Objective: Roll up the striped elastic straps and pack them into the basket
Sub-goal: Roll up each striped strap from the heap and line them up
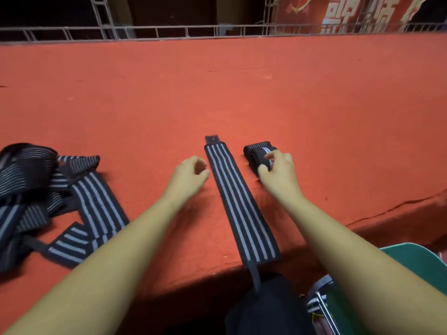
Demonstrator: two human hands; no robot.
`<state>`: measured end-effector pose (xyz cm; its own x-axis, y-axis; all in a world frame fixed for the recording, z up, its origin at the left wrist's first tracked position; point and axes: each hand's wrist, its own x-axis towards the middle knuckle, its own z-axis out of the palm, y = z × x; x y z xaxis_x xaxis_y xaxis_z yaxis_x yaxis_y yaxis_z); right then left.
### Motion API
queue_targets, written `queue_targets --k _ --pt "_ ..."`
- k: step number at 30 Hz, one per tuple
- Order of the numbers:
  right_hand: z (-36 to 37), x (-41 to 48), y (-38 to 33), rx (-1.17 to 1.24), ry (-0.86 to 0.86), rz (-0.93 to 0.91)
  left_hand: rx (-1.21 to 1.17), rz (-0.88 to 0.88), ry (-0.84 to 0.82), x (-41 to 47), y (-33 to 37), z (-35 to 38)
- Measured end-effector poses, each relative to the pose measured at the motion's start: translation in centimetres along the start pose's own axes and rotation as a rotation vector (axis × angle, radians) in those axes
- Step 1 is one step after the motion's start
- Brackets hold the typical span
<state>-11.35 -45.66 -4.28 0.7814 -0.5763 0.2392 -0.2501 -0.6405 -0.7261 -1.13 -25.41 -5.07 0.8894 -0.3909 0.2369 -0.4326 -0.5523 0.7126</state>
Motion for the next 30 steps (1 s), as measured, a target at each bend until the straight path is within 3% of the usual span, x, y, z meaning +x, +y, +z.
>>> queue_targets --k 8,14,18,21,24,28,30 --pt "10.8 -5.6 -11.9 0.092 -0.444 -0.093 0.238 -0.145 0.147 -6.1 -9.0 -13.9" --pt "18.1 -9.8 -16.9 0.128 -0.737 -0.101 0.312 -0.285 0.148 -11.3 -14.9 -17.3" --pt "20.0 -11.5 -17.4 0.078 -0.730 -0.067 0.251 -0.301 0.125 -13.6 -16.7 -16.1" --pt "19.7 -11.4 -17.3 0.319 -0.765 0.092 0.156 -0.306 0.168 -13.7 -16.5 -15.5" --pt "17.7 -10.6 -17.6 0.590 -0.853 0.222 -0.088 -0.350 0.179 -13.2 -14.7 -15.1" --pt "14.0 -7.9 -18.6 0.781 -0.798 0.181 -0.336 -0.317 0.135 -12.8 -11.8 -14.4" --pt "12.2 -6.5 -19.0 0.870 -0.747 0.195 -0.369 -0.225 0.018 -12.8 -10.1 -14.0"
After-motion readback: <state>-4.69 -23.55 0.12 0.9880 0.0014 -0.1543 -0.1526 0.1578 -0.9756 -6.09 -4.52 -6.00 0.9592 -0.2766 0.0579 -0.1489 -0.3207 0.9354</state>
